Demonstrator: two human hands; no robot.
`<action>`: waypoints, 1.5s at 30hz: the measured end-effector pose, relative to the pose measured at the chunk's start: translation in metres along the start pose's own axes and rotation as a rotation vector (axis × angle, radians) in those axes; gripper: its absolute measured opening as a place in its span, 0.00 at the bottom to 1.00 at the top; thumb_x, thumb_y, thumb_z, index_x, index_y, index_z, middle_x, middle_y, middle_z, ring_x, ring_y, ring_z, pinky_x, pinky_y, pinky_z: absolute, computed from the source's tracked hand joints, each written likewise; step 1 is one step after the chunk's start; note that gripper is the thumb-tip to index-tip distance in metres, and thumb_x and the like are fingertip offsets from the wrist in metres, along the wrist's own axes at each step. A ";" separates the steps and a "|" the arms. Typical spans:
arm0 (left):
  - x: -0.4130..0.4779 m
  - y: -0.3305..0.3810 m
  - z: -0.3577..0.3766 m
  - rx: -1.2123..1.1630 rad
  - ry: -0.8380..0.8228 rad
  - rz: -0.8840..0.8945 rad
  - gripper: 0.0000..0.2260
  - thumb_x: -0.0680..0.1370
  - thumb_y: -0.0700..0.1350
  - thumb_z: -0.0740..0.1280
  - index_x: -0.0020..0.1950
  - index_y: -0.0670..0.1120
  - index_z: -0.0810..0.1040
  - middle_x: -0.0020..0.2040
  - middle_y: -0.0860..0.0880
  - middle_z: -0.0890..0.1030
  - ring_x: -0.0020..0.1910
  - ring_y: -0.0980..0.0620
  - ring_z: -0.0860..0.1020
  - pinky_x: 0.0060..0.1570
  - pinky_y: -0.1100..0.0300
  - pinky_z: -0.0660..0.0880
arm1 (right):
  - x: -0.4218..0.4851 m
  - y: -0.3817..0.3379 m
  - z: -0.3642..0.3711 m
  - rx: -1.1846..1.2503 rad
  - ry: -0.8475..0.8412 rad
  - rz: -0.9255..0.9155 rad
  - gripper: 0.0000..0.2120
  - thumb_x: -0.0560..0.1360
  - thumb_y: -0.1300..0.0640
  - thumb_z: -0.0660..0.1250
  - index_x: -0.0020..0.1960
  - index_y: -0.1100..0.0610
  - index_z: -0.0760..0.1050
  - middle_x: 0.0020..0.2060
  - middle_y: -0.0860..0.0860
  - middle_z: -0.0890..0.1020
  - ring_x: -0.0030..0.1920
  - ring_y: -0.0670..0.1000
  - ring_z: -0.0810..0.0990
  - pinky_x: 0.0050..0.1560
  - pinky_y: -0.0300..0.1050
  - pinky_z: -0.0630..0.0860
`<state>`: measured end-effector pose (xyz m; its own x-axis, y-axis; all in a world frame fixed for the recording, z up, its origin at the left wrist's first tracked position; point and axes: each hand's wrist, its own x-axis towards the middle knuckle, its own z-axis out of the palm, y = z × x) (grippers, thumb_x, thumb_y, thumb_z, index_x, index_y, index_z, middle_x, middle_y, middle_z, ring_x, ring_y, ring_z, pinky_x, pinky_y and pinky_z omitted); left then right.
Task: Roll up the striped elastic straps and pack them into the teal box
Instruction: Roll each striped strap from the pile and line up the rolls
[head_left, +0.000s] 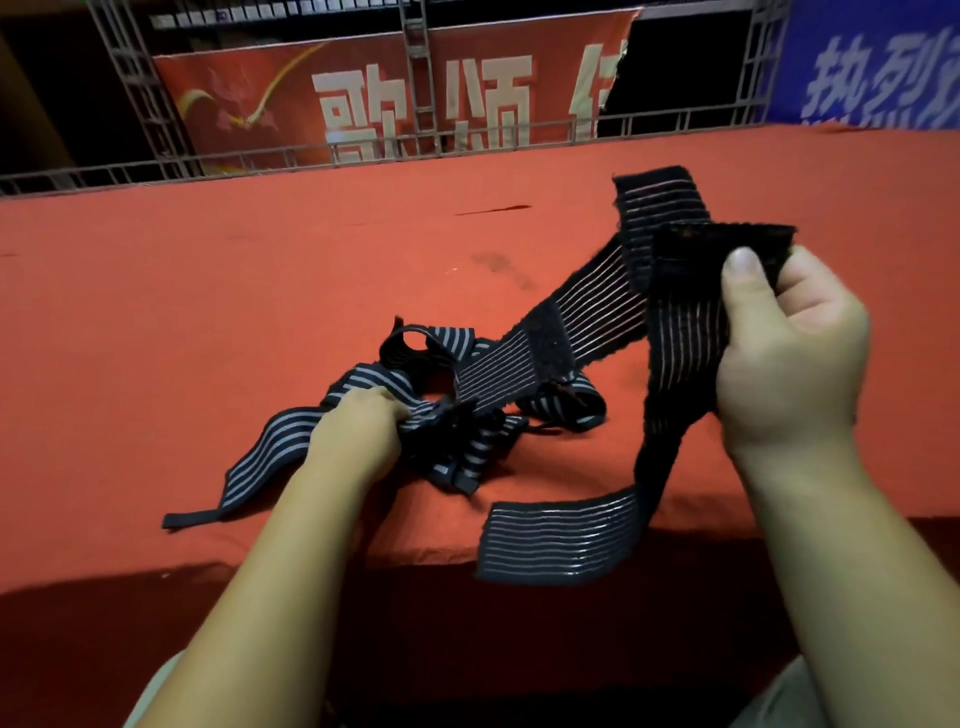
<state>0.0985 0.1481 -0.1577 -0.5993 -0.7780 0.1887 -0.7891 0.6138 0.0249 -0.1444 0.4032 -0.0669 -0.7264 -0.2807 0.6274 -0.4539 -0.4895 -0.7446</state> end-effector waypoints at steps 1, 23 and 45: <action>0.001 0.000 -0.002 0.024 -0.045 0.014 0.17 0.78 0.38 0.67 0.60 0.54 0.88 0.65 0.52 0.81 0.68 0.45 0.78 0.62 0.44 0.80 | 0.000 -0.004 -0.004 0.014 -0.003 0.002 0.10 0.84 0.53 0.65 0.49 0.56 0.82 0.44 0.50 0.83 0.45 0.51 0.79 0.46 0.53 0.76; -0.085 0.159 -0.172 -0.815 0.437 0.621 0.22 0.80 0.37 0.77 0.69 0.58 0.82 0.73 0.53 0.75 0.69 0.49 0.78 0.65 0.47 0.78 | -0.013 -0.063 -0.039 0.377 -0.286 0.296 0.11 0.86 0.62 0.64 0.56 0.64 0.85 0.48 0.63 0.88 0.47 0.59 0.87 0.46 0.50 0.83; -0.018 0.096 -0.125 -1.415 0.448 -0.497 0.07 0.86 0.38 0.61 0.59 0.38 0.77 0.40 0.39 0.87 0.32 0.49 0.88 0.33 0.56 0.84 | -0.024 -0.018 -0.039 -0.305 -0.711 0.540 0.10 0.84 0.52 0.67 0.51 0.49 0.87 0.47 0.49 0.90 0.52 0.54 0.89 0.62 0.58 0.80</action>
<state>0.0504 0.2380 -0.0359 -0.0364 -0.9894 0.1408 0.0301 0.1398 0.9897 -0.1392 0.4509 -0.0772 -0.4386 -0.8935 0.0968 -0.3359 0.0630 -0.9398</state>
